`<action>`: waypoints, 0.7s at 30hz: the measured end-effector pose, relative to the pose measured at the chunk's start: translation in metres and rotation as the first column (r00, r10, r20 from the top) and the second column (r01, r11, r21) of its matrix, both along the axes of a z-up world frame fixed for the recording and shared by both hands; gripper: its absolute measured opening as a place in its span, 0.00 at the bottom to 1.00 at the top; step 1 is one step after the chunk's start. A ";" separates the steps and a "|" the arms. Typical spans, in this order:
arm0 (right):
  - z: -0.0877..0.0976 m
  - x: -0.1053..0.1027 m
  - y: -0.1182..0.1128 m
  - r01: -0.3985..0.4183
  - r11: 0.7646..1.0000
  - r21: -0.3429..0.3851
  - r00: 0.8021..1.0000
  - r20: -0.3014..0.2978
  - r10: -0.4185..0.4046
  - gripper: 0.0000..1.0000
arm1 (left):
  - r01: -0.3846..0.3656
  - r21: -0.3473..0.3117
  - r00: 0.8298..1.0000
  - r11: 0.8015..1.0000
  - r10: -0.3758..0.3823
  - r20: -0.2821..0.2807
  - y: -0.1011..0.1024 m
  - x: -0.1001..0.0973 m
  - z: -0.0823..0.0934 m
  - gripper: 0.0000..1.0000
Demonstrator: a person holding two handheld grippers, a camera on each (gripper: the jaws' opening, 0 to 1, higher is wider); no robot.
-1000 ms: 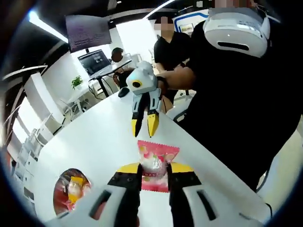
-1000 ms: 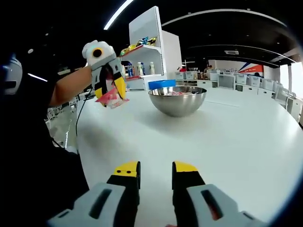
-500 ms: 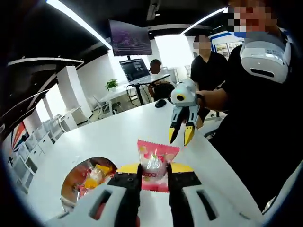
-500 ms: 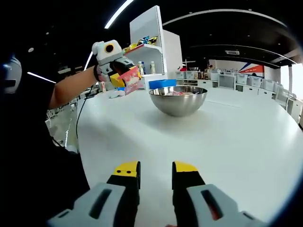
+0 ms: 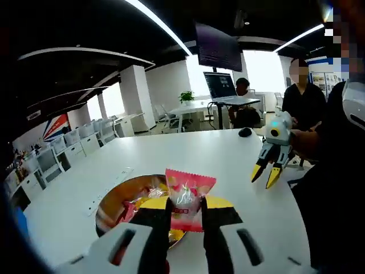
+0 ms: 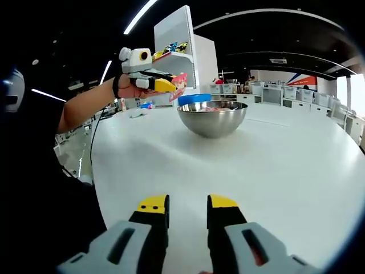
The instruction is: Pick up the marshmallows scattered on the table and place them into the bowl on the table
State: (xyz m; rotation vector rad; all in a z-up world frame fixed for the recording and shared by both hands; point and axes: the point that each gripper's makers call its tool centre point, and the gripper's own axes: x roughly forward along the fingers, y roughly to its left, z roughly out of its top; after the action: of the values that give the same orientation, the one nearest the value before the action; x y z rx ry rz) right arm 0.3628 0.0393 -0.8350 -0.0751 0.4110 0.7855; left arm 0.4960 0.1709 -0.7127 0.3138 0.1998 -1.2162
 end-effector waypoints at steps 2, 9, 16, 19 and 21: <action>-0.001 0.000 0.000 0.001 1.000 0.000 1.000 -0.004 -0.001 0.26 | -0.037 -0.019 0.999 0.999 0.037 -0.013 0.002 0.006 0.001 0.22; -0.003 0.001 0.004 -0.005 1.000 0.006 1.000 -0.009 0.006 0.26 | -0.197 -0.091 0.979 0.976 0.190 -0.079 0.011 0.033 0.006 0.22; -0.008 0.002 0.000 0.006 1.000 0.007 1.000 -0.019 -0.006 0.26 | -0.374 -0.136 0.926 0.917 0.363 -0.104 0.027 0.064 0.010 0.22; -0.009 0.003 -0.001 0.007 1.000 0.009 1.000 -0.023 -0.006 0.26 | -0.452 -0.124 0.892 0.883 0.443 -0.093 0.034 0.077 0.006 0.21; -0.010 0.003 -0.001 0.006 1.000 0.009 1.000 -0.025 -0.006 0.26 | -0.474 -0.115 0.880 0.873 0.469 -0.070 0.034 0.080 0.004 0.21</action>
State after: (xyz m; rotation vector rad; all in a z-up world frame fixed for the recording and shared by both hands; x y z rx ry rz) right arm 0.3662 0.0382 -0.8451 -0.0560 0.4314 0.7832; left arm 0.5764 0.2049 -0.7090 0.1144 0.2164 -0.7434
